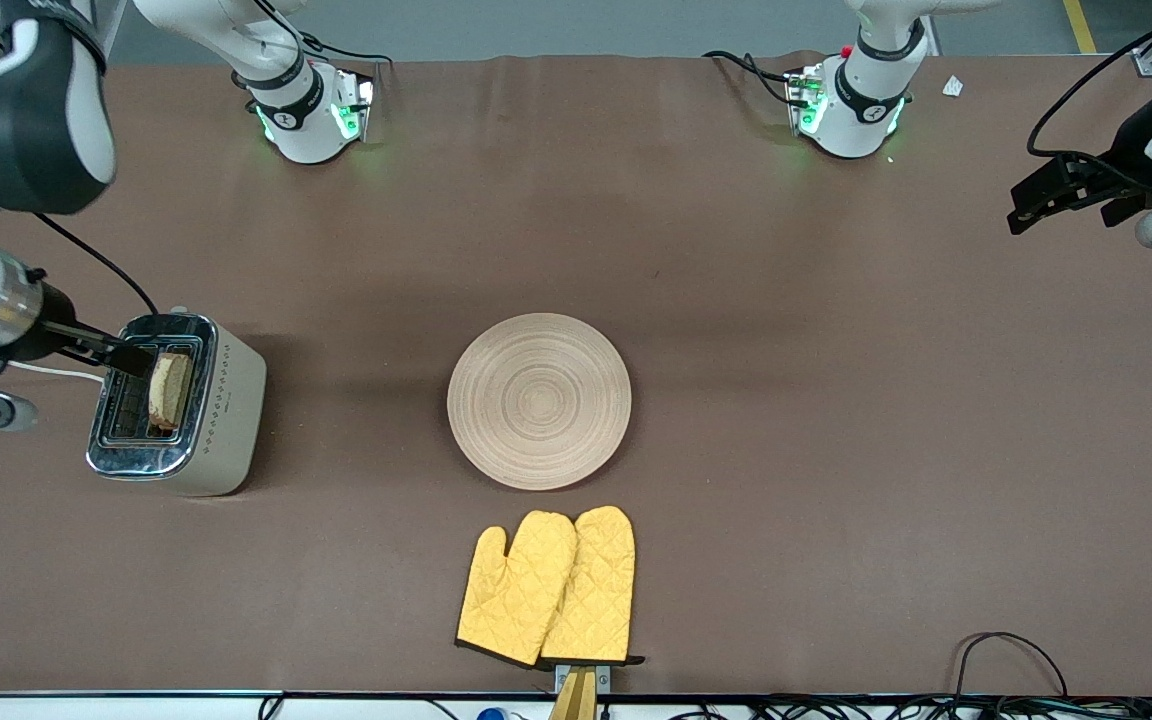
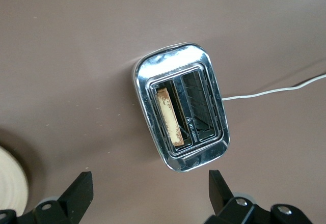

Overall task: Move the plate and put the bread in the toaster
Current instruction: 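Open the right gripper and raise it away from the toaster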

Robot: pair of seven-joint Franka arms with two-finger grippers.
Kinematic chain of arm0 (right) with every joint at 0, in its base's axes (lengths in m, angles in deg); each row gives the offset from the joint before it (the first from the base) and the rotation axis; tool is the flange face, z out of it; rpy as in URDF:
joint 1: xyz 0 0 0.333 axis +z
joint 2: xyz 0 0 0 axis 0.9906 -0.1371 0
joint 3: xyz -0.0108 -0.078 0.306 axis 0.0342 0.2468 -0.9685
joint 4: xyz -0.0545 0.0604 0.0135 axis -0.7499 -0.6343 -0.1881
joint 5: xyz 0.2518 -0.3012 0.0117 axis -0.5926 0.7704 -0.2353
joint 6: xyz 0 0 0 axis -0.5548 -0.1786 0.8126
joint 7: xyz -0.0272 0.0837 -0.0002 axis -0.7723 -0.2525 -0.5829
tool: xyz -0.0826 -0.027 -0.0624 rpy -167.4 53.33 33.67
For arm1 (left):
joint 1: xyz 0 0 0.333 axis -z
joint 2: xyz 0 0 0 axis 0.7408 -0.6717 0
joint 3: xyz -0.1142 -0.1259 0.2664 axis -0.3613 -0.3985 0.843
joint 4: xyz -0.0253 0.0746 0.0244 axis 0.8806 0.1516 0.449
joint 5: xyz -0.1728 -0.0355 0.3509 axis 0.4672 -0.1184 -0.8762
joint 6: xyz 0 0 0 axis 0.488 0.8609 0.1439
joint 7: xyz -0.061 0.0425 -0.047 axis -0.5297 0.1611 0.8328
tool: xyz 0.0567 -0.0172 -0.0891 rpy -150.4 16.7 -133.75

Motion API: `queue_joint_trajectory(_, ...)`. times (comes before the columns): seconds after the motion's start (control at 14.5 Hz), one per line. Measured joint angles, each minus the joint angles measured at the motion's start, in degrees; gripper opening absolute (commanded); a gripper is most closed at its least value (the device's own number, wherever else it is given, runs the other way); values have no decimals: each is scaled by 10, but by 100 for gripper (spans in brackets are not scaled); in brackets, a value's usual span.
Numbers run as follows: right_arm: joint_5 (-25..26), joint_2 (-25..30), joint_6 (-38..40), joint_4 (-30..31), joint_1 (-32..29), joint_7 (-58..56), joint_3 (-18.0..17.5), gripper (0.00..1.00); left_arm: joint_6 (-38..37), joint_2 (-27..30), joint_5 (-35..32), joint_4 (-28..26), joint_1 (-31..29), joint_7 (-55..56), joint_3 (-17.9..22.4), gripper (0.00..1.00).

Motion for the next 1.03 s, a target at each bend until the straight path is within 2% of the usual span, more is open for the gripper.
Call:
queue_joint_trajectory(0.34,-25,26,1,-1,-55,-142,3,100,0,0,0,0,-1,0,1,100)
queue_joint_trajectory(0.62,-44,63,51,4,-79,-187,3,100,0,0,0,0,-1,0,1,100)
queue_joint_trajectory(1.03,-77,167,12,136,-93,-193,0,100,0,0,0,0,-1,0,1,100)
